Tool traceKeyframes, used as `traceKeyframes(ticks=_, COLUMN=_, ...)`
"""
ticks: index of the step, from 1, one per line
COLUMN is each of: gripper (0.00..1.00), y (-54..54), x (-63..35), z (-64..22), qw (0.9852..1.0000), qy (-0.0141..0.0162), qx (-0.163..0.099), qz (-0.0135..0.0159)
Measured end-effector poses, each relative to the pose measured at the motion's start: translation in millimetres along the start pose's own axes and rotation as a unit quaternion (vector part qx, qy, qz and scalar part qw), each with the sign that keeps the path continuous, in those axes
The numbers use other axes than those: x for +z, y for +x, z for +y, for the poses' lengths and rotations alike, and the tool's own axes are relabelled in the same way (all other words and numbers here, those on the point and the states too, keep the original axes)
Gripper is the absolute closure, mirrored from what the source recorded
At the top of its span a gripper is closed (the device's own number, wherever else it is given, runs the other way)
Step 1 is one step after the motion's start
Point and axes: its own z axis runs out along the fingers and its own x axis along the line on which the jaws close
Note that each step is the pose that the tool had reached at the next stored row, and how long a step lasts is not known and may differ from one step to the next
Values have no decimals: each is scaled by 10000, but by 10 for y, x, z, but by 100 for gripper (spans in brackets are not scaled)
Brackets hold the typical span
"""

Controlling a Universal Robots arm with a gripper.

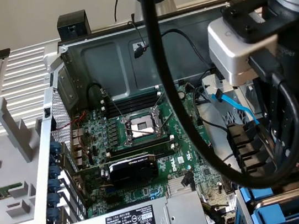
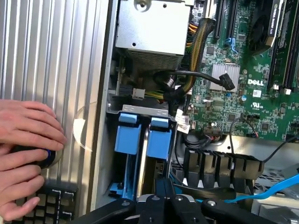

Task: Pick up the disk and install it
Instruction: 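Insert the second disk wire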

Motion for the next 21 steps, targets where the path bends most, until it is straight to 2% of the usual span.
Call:
traceKeyframes(ticks=5, gripper=89, y=0, x=1, z=0, qw=9989, qy=13, qx=-459, qz=-26)
traceKeyframes(ticks=10, gripper=89, y=0, x=2, z=0, qw=9958, qy=26, qx=-909, qz=-51)
traceKeyframes(ticks=13, gripper=89, y=0, x=2, z=1, qw=9930, qy=34, qx=-1179, qz=-67)
traceKeyframes(ticks=16, gripper=89, y=0, x=2, z=1, qw=9895, qy=41, qx=-1440, qz=-89)
traceKeyframes(ticks=21, gripper=89, y=0, x=2, z=1, qw=9818, qy=53, qx=-1896, qz=-123)
